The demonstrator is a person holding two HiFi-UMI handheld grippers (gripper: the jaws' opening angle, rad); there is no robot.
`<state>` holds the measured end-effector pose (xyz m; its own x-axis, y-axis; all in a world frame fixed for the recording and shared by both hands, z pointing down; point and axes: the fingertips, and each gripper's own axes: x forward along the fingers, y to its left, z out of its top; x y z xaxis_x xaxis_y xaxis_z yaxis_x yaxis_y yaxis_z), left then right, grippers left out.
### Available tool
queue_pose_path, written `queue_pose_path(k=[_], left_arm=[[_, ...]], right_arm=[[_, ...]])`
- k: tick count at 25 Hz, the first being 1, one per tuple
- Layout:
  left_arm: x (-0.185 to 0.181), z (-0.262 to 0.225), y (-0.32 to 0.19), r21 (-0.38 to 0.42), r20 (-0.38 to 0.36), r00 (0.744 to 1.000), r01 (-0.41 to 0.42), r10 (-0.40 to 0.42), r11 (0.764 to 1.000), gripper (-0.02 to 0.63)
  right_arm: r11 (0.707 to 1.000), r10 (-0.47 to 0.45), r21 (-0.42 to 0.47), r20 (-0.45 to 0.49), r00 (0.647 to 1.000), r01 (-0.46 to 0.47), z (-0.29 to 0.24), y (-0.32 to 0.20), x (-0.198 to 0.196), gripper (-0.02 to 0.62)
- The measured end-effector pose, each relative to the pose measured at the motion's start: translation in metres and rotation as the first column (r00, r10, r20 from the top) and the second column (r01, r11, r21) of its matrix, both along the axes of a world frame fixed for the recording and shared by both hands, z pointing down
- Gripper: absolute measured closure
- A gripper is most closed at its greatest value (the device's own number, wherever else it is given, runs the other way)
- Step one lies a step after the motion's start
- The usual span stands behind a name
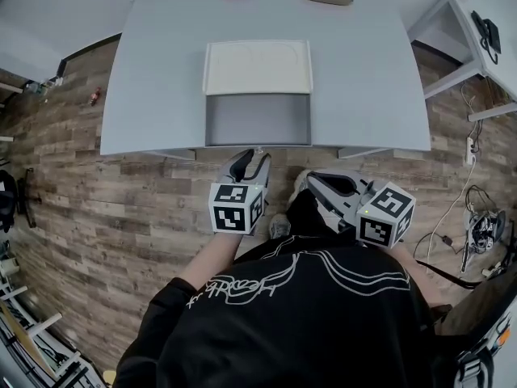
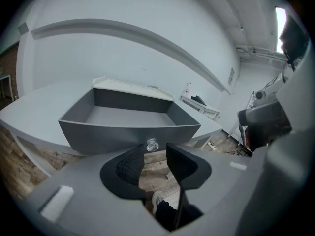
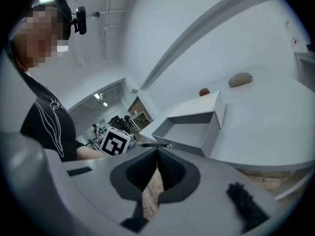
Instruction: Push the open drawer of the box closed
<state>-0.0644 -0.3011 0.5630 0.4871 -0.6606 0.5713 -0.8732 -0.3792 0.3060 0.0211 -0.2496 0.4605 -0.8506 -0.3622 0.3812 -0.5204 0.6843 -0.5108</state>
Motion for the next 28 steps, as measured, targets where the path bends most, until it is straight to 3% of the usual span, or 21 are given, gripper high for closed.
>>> queue_pose_path(k=[6,17,28], left_arm=[[0.0,0.003,-0.004,-0.009,0.028,0.999,0.024,-0.024,1.0,0.521],[0.0,0.003,-0.006,-0.033,0.023,0.997,0.072,-0.071,0.997,0.529],[0.001,-0.005,-0.027,-0.028,0.035,0.997,0.073,-0.072,0.997,0.529]], right_arm=[[0.999,-0.03,-0.016,0.012,0.999,0.03,0.001,-0.009,-0.001,0.586],[0.995,-0.092,-0.024,0.015,0.996,0.093,0.009,-0.034,-0.006,0.586],[0.996,-0.08,-0.032,0.043,0.996,0.081,0.018,-0.068,0.0,0.586]])
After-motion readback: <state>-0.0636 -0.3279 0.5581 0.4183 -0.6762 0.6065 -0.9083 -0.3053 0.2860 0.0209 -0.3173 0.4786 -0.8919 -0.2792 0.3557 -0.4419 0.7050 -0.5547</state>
